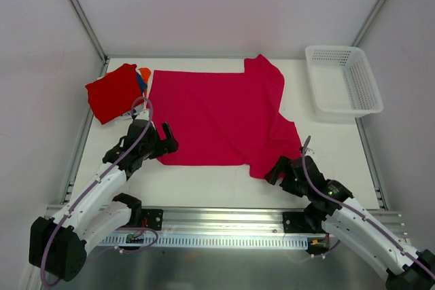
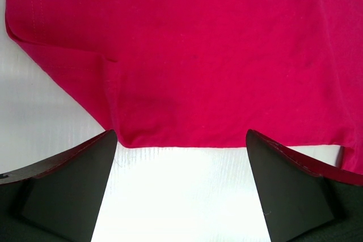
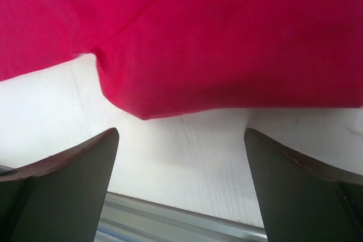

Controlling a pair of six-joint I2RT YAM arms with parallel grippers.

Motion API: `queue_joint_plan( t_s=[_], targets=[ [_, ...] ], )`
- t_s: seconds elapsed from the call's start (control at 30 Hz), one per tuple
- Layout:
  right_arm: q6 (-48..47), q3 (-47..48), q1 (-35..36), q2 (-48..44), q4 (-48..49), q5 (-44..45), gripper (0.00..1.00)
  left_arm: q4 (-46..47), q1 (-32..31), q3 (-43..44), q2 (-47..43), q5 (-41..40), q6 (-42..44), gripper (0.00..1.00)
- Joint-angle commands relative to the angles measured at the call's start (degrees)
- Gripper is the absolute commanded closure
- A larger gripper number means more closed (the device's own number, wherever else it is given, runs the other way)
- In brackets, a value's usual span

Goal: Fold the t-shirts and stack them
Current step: Grap the side of the flattened tshirt closest away from the robot with both arms

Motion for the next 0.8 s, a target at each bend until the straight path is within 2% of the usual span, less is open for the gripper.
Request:
queue_joint_plan(
  t_s=[0.0,0.23,0.37,0.47,0.5,0.67,0.77],
  targets=[
    [3.44,-1.4,3.21,6.01,7.76,1.34,0.02,1.36,-0.58,-0.37,-0.76,-0.42,-0.6,0.01],
    [1.6,-0.18,3.57,17.7,14.99,4.24,0.06,1.45,-0.67,-1.17,-1.99,-0.43,0.01,0.01],
    [0.81,0.35,3.66,19.47,15.43,5.74,0.12,1.45,-0.67,-1.52,-2.17,-0.16,0.1,0.01],
    [0.63,0.18,3.66,18.16,14.55,6.79,0.26,1.36,-0.67,-1.96,-2.6,0.45,-0.07,0.01],
    [0.81,0.18,3.66,17.72,13.59,7.49,0.45,1.28,-0.75,-2.3,-2.78,0.8,0.01,0.01],
    [0.63,0.62,3.75,14.73,9.38,9.43,0.85,-2.93,-0.84,-3.63,-5.24,-1.37,-2.88,0.01],
    [0.72,0.44,3.57,13.76,8.32,10.22,0.95,-6.79,-1.11,-3.45,-6.21,-3.85,-4.82,0.01]
  ],
)
